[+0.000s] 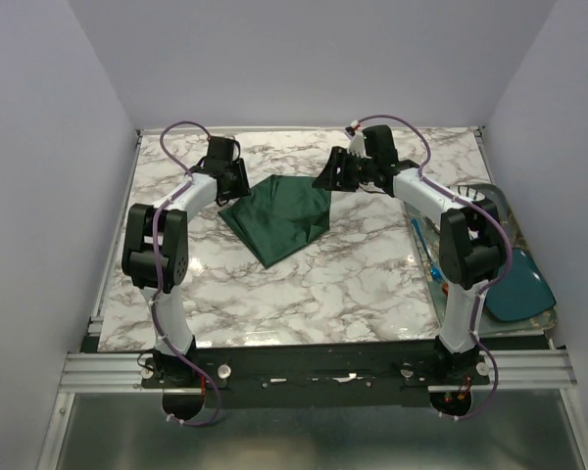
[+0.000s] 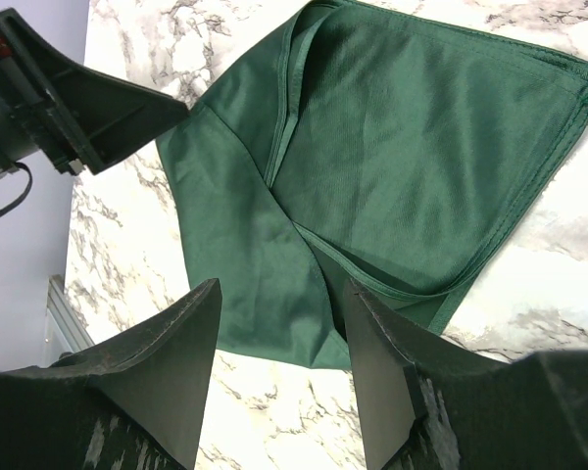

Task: Fold the napkin, place the utensils inside, and roll it up
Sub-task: Fold the napkin

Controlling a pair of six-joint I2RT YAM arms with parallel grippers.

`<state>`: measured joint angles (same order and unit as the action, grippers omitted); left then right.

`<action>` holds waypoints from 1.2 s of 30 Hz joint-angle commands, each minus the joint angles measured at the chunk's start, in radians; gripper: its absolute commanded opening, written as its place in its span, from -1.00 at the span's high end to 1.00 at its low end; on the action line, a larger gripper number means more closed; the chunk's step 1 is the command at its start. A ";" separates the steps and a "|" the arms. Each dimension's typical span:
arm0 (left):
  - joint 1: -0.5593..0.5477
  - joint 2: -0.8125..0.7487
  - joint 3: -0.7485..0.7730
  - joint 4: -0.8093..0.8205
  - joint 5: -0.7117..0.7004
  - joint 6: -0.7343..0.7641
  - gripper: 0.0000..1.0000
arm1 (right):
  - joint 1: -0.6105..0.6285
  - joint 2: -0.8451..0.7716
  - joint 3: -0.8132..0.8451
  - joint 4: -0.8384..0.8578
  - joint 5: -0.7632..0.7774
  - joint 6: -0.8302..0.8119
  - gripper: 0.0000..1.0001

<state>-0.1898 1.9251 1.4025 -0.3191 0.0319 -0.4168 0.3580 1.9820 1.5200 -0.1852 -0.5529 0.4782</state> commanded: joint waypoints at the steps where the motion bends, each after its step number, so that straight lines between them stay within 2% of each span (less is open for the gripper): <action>1: 0.001 0.025 0.013 -0.028 -0.053 0.029 -0.02 | -0.008 -0.008 -0.003 -0.023 -0.015 -0.007 -0.22; 6: -0.002 0.052 0.018 -0.037 -0.041 0.026 0.03 | -0.008 -0.006 0.002 -0.023 -0.027 -0.003 -0.22; 12: -0.013 0.009 -0.020 0.008 -0.032 0.013 0.55 | -0.007 -0.015 -0.001 -0.023 -0.025 -0.006 -0.22; 13: -0.022 0.003 -0.023 0.015 -0.032 0.012 0.69 | -0.008 -0.017 0.000 -0.023 -0.027 -0.003 -0.22; 15: -0.026 0.002 -0.017 0.015 0.000 0.015 0.84 | -0.008 -0.015 0.002 -0.023 -0.033 -0.001 -0.22; 16: -0.028 0.000 -0.016 0.008 0.008 0.010 1.00 | -0.007 -0.017 0.002 -0.023 -0.036 0.000 -0.21; 20: -0.056 -0.055 -0.054 0.022 0.022 0.003 1.00 | -0.007 -0.035 -0.010 -0.026 -0.022 -0.001 -0.20; 24: -0.053 -0.103 -0.074 0.012 -0.012 0.001 0.71 | -0.007 -0.048 -0.017 -0.028 -0.021 -0.004 -0.20; 25: -0.050 -0.104 -0.070 0.002 -0.024 0.006 0.48 | -0.008 -0.049 -0.018 -0.028 -0.022 -0.003 -0.20; 28: -0.043 -0.091 -0.042 -0.018 -0.020 0.010 0.32 | -0.008 -0.048 -0.018 -0.028 -0.025 -0.001 -0.20; 31: -0.043 -0.066 -0.031 -0.024 -0.015 0.013 0.23 | -0.008 -0.052 -0.018 -0.028 -0.022 -0.004 -0.20; 36: -0.043 -0.041 -0.040 -0.025 -0.024 0.012 0.19 | -0.010 -0.058 -0.021 -0.030 -0.016 -0.007 -0.20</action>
<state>-0.2348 1.8614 1.3502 -0.3302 0.0277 -0.4110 0.3576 1.9610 1.5139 -0.1894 -0.5655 0.4786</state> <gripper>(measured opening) 0.398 0.604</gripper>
